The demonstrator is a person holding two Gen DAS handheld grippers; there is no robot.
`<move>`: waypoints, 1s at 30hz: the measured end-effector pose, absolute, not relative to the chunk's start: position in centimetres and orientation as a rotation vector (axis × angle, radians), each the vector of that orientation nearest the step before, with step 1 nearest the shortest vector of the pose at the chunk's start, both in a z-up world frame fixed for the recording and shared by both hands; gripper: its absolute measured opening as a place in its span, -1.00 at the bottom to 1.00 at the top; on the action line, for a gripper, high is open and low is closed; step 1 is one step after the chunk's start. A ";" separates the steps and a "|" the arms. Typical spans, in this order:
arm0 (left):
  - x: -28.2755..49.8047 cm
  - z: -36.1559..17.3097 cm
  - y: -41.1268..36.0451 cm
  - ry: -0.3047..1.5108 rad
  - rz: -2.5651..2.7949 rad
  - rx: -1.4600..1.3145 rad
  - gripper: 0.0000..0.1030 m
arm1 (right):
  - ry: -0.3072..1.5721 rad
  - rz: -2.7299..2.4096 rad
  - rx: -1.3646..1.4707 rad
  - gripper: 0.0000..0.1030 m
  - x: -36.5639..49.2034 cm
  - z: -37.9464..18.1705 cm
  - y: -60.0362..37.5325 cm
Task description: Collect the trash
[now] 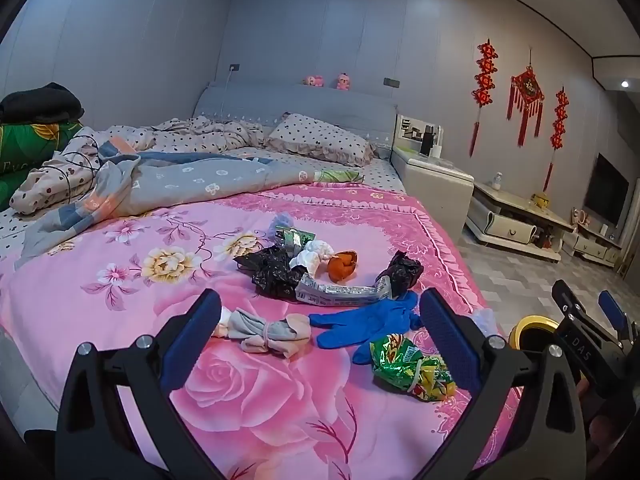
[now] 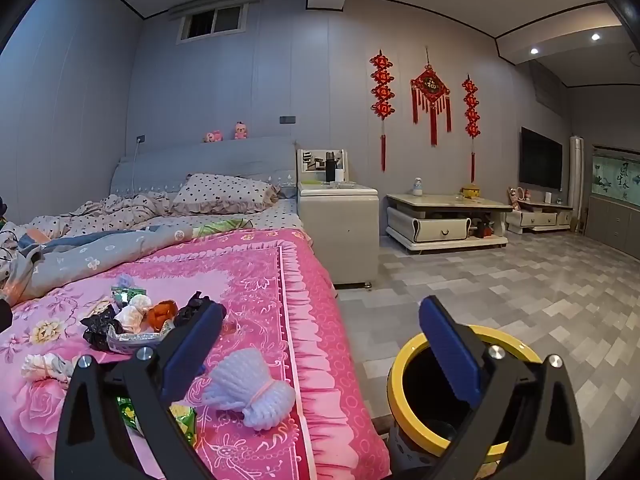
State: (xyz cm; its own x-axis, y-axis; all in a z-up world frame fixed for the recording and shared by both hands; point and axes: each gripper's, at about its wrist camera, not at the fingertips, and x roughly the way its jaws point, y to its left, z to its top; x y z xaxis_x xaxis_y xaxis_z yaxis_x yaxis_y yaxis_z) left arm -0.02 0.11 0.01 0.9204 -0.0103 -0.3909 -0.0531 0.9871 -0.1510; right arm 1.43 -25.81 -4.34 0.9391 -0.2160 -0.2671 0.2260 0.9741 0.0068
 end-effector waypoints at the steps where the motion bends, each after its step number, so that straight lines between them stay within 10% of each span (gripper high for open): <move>1: 0.0 0.0 0.1 0.402 0.023 -0.159 0.85 | 0.273 -0.227 0.035 0.85 1.5 -4.3 -25.8; 30: 0.5 -1.2 -0.2 0.422 0.023 -0.181 0.85 | 0.285 -0.221 0.043 0.85 1.5 -4.6 -25.7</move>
